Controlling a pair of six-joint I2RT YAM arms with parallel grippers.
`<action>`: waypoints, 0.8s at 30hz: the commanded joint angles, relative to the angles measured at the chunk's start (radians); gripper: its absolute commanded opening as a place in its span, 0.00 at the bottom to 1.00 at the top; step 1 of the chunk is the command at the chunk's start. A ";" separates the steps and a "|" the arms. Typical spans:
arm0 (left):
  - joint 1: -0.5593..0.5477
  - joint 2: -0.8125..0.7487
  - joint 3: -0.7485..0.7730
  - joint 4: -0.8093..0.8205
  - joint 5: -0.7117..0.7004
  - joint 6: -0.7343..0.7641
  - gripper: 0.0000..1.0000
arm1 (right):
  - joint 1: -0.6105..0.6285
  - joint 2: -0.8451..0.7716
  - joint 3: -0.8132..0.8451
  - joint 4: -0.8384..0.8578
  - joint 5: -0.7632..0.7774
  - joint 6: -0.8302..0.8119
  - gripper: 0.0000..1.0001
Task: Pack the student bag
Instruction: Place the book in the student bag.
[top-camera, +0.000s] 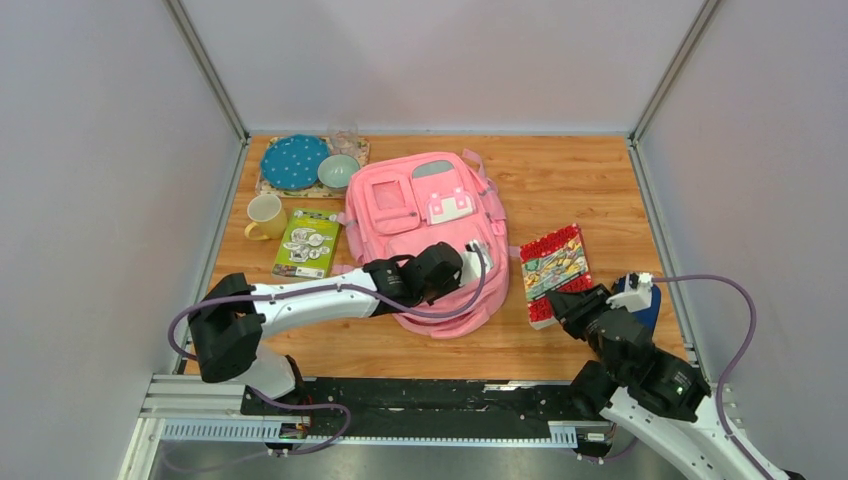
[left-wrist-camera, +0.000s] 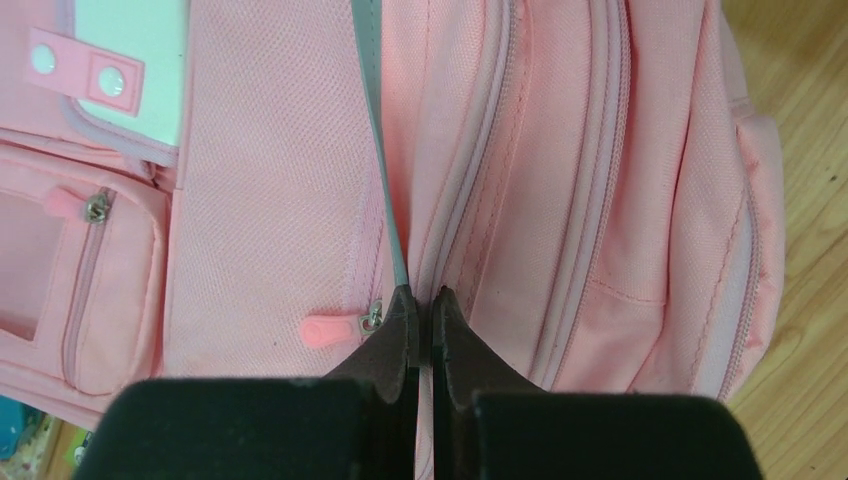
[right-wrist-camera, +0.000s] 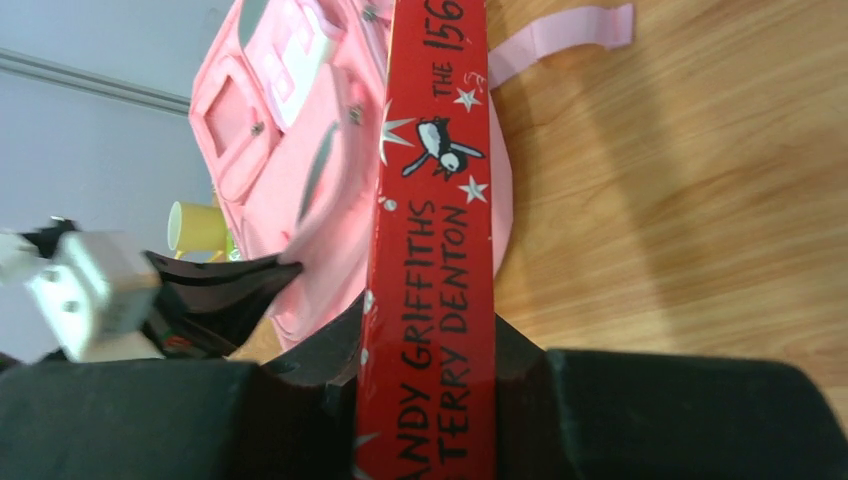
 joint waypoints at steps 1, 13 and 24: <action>0.007 -0.087 0.145 0.032 -0.018 -0.031 0.00 | 0.001 -0.063 0.081 -0.073 0.041 0.045 0.00; 0.077 -0.157 0.287 0.027 0.079 -0.174 0.00 | 0.001 -0.157 0.102 -0.135 -0.149 0.061 0.00; 0.140 -0.217 0.227 0.096 0.162 -0.304 0.00 | 0.001 -0.093 -0.104 0.263 -0.429 0.174 0.00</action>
